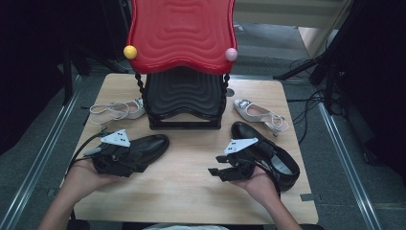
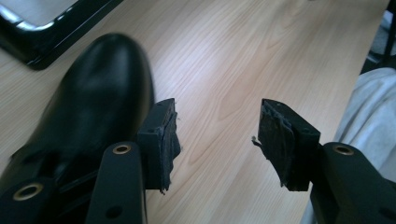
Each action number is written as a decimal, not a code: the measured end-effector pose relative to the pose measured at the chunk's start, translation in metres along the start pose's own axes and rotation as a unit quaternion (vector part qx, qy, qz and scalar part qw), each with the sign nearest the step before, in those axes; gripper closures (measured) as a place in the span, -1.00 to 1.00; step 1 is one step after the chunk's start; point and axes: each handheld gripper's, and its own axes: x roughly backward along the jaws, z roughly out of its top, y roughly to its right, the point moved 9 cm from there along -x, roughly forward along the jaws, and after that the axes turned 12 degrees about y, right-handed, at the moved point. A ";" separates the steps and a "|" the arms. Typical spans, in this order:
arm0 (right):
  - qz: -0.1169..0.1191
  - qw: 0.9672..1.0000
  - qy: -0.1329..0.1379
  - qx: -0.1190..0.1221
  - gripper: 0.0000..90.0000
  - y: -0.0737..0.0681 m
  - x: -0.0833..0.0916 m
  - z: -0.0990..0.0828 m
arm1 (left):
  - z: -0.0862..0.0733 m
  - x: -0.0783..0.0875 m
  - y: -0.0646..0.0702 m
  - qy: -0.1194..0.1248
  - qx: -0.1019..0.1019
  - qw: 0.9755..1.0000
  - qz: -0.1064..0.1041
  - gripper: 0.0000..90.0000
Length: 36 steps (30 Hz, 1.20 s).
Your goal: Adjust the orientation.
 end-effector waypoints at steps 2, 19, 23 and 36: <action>-0.001 1.000 0.001 0.000 0.02 0.001 0.000 0.000 | -0.002 0.006 -0.005 0.007 0.008 1.000 0.006 0.06; -0.009 1.000 0.000 -0.002 -0.02 0.005 0.001 -0.001 | -0.023 0.051 -0.034 0.030 0.041 0.998 0.043 0.07; -0.009 1.000 0.002 -0.002 -0.01 0.006 0.002 0.000 | -0.037 0.057 -0.041 0.022 0.051 0.997 0.057 0.06; -0.009 1.000 0.002 0.000 -0.02 0.007 0.001 0.000 | -0.054 0.031 -0.051 0.005 0.073 0.995 0.060 0.01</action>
